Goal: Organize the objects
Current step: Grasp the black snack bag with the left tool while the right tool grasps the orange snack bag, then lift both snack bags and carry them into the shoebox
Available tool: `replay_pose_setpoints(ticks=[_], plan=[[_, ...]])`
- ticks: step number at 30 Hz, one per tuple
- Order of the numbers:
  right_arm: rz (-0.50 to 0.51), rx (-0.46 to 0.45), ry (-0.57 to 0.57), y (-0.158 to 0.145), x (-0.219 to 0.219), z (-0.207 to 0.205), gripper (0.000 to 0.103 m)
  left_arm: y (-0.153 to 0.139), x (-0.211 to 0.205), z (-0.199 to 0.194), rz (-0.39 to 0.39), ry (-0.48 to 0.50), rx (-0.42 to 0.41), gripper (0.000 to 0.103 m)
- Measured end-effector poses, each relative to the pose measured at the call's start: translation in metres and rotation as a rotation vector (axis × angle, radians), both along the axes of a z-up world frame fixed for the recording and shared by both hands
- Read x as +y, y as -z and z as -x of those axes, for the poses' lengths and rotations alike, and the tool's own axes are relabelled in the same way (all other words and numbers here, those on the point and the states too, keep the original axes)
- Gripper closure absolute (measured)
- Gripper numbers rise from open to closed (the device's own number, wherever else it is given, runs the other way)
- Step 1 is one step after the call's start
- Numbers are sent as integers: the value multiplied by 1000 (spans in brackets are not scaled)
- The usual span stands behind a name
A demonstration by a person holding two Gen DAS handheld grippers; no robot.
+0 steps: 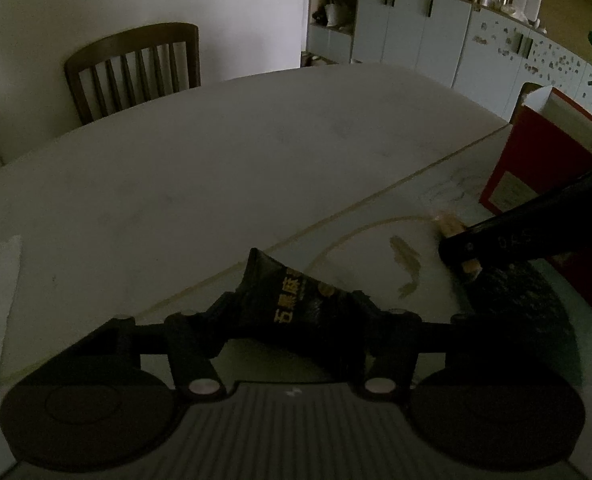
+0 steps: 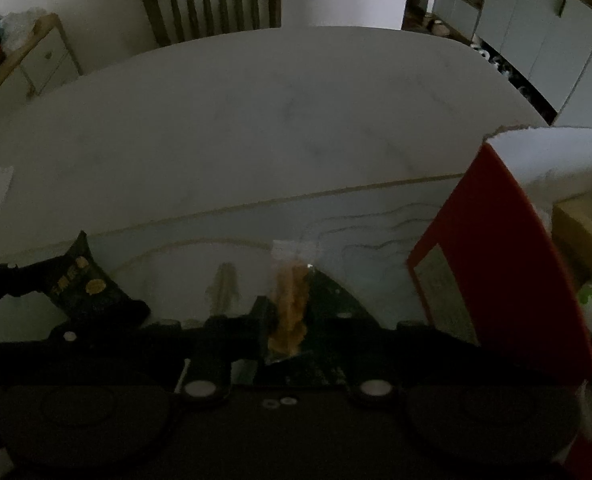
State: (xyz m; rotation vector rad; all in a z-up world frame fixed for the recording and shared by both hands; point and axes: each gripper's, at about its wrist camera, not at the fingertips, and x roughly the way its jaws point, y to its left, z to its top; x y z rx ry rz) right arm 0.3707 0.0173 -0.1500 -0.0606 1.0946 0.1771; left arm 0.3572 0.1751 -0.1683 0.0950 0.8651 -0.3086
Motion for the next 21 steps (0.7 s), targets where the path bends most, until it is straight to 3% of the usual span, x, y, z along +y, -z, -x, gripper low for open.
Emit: replay_pose_setpoints(ticks=[21], plan=[[-102,29,-180,-46,-39,94,84,-14,-38,74,80,17,93,52]])
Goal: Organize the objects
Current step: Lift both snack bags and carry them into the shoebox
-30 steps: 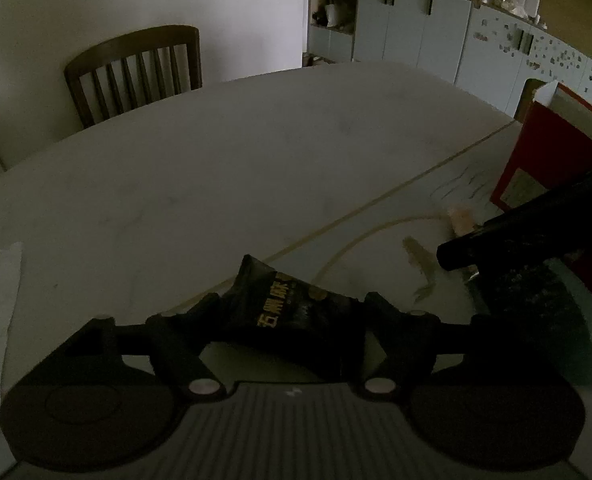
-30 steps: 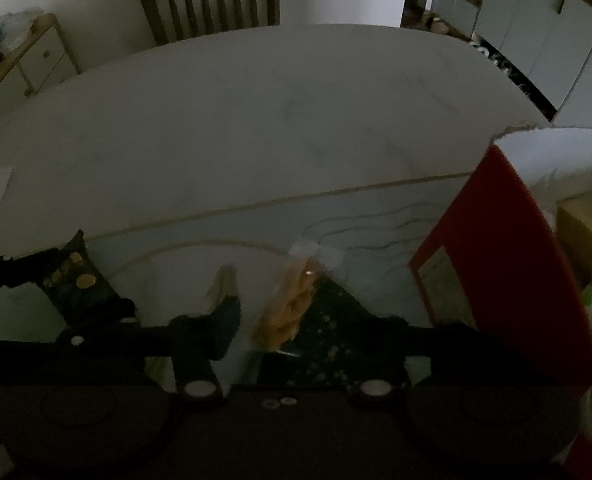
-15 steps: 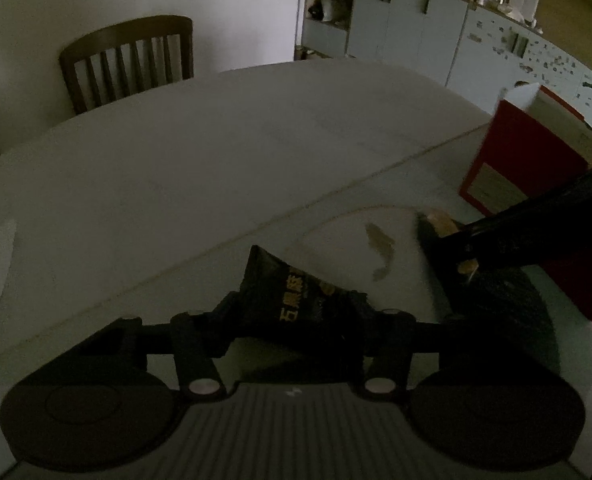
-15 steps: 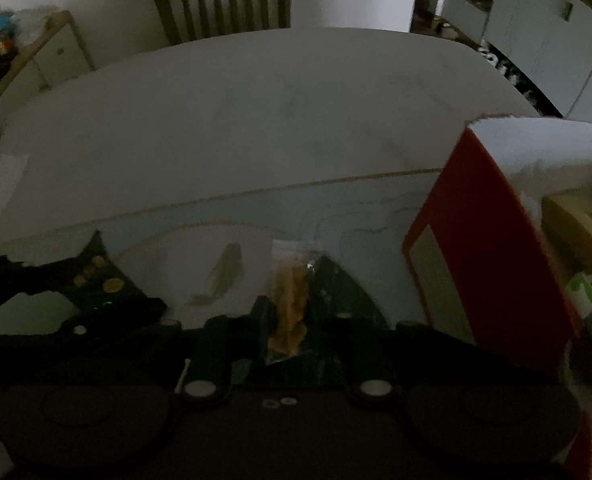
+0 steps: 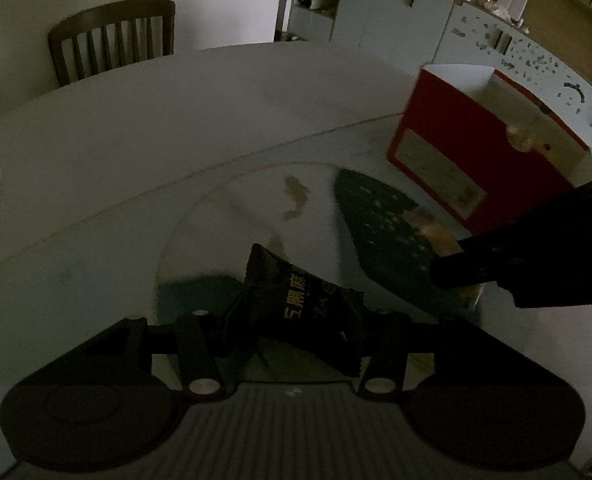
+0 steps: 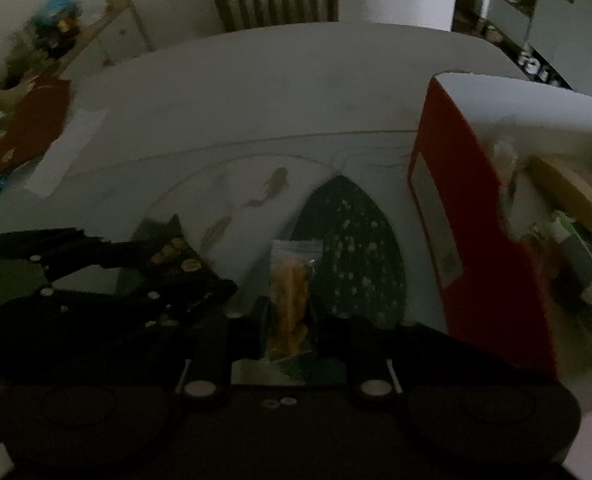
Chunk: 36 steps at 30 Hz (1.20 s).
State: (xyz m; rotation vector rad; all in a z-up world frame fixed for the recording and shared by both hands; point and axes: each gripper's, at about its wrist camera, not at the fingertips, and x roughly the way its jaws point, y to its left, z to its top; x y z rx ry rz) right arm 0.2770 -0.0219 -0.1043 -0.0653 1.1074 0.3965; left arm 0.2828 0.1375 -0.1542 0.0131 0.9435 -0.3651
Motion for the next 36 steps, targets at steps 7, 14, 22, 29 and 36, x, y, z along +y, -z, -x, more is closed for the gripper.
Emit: replay_pose_setpoints(ticks=[7,14,22,29,36], plan=[[-41,-11,-36,-18,-26,28,84,-19,-14,28,31,6,1,52],[-65,-45,-34,-35,-58,40,84,-42,-42,46,47,24,-13,52],[-96,-84,-1,-49,-105,39,84,-68,-89,46,52,63,-47,52],[-118,-122,34,-56,-150,29,84,-84,-138,36,53,85,-85,52],[-139,-158,69,-62,-201,14,84,-101,-185,22,42,103,-130,52]])
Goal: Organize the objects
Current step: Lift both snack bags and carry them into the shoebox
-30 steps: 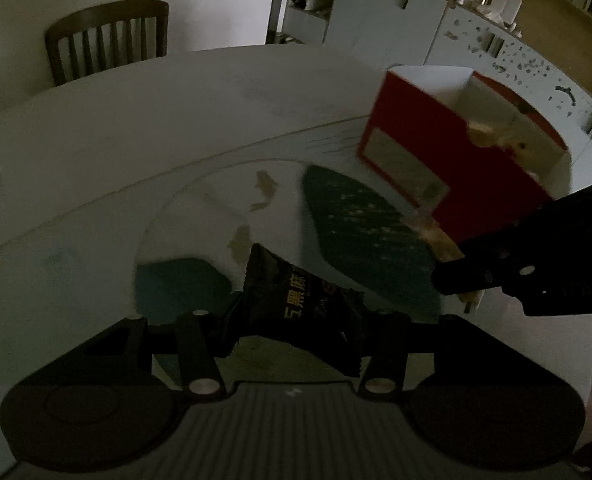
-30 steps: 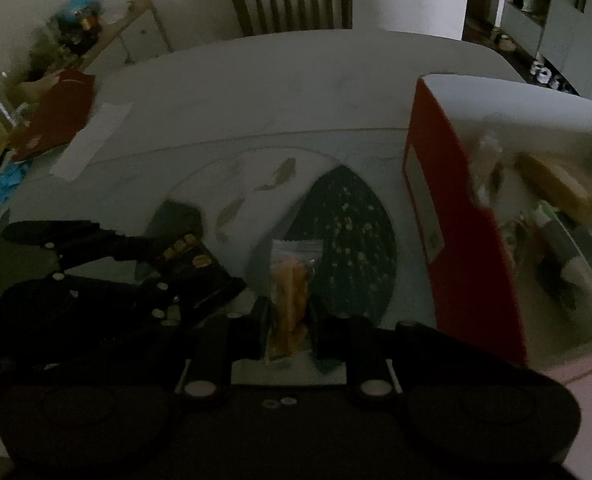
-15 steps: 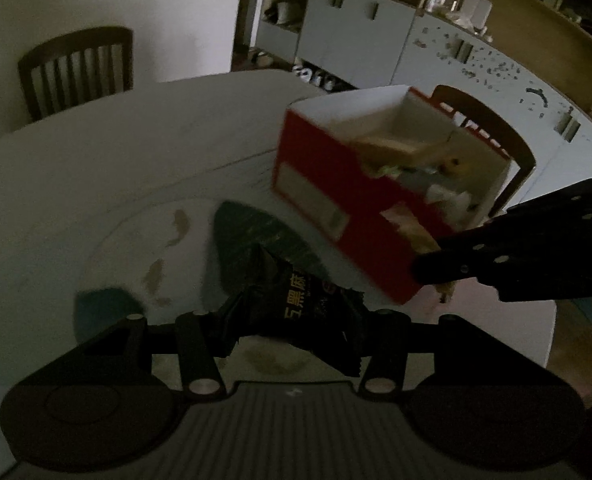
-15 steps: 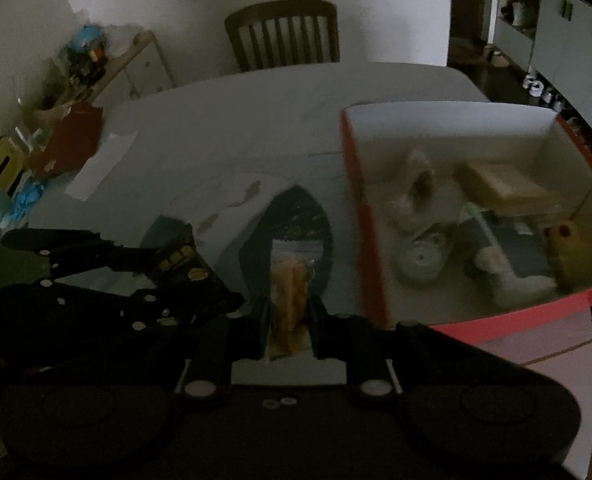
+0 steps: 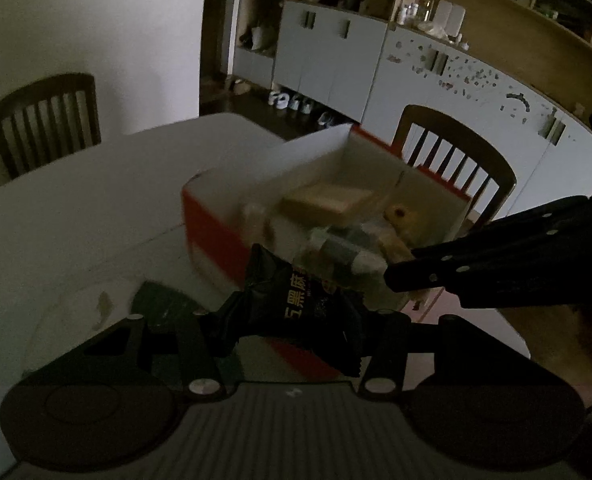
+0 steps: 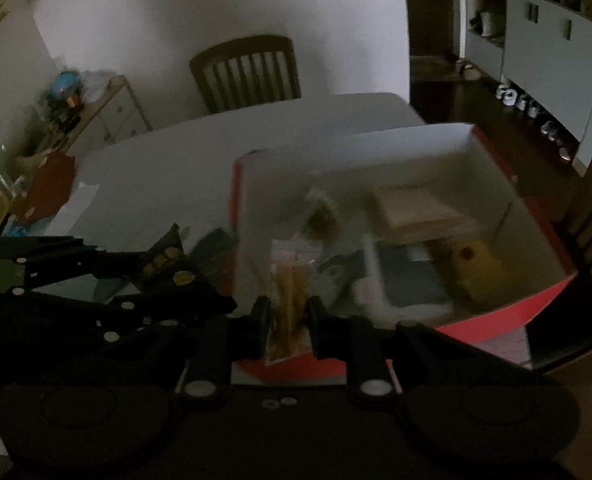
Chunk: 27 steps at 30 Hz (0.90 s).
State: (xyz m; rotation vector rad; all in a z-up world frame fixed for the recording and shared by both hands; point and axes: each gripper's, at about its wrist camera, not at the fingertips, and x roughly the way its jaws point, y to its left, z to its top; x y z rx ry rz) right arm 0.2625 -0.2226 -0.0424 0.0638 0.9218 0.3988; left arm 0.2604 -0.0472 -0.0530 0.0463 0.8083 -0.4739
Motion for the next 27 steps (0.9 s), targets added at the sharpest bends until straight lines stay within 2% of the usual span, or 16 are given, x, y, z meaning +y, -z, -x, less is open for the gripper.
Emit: replay_pose_setpoints(ticks=[10,20,27], plan=[[-16,-25,41,-1,-54,-26,84,-14,-62,-32,-59,20,-49,52],[38,9,9,19,-60,-50,84,22,-86,-85,-194,2,62,52],[92,40,-64,36,-50,-60,84,47,-99,-108,-272,54,140,52]])
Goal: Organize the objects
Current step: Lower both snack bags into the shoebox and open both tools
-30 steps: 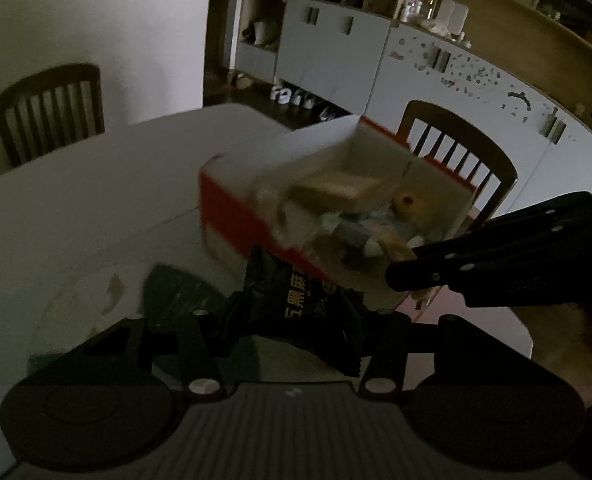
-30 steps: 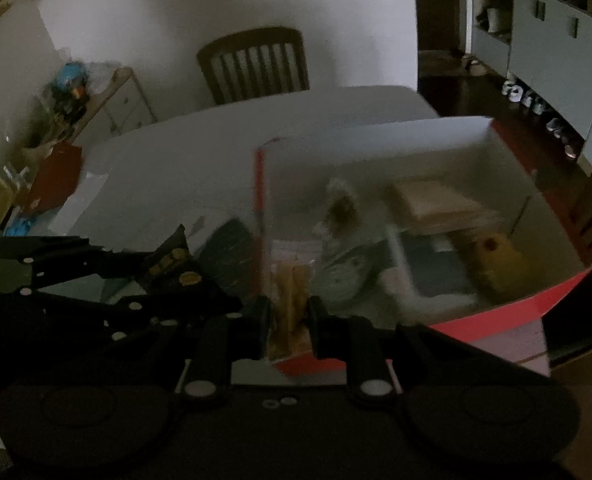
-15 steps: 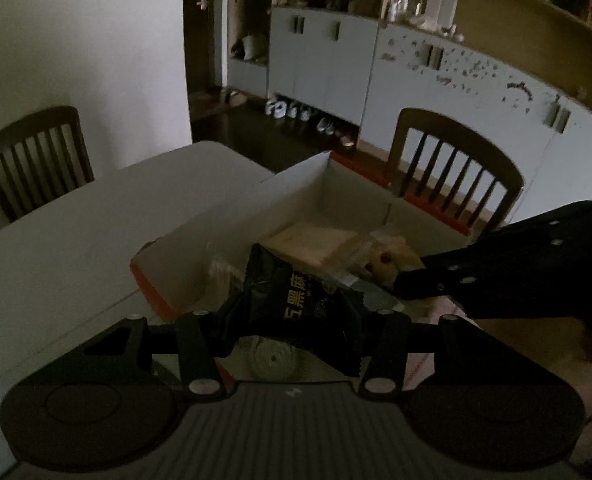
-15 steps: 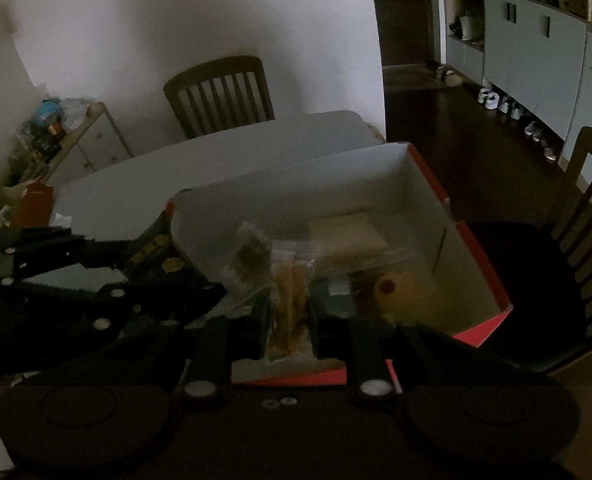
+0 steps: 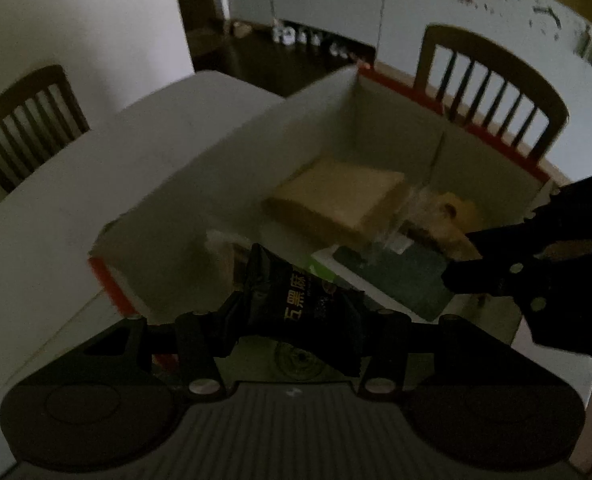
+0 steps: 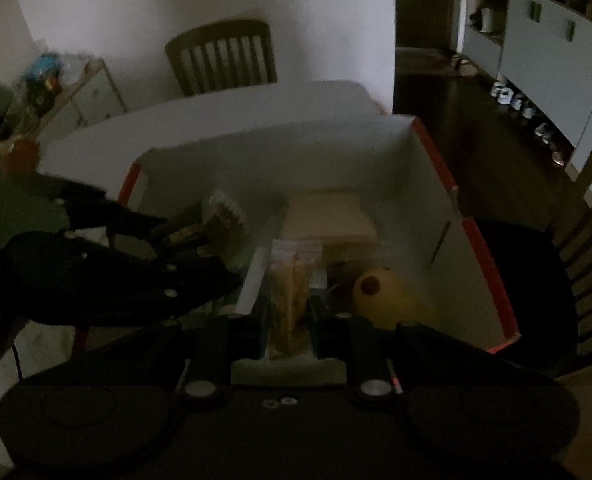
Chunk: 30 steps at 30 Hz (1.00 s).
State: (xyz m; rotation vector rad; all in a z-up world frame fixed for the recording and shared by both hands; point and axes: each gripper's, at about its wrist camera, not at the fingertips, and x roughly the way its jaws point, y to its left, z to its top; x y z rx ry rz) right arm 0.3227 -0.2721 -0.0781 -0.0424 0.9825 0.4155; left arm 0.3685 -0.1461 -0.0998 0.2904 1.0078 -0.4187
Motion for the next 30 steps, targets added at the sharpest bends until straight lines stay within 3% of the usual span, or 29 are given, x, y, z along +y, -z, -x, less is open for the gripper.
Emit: replay_pose_setpoints(ticks=[13,18,30], plan=[[51,54,-30,25,5,-13,83,18,-10,-20,-26,24,89,49],[43,50,-31,22,4,-13,78,17,-5,-18,1,-18,86,36],[24,-1,-49,6,-3,-1,58,0,8,10,73,-52,29,28]])
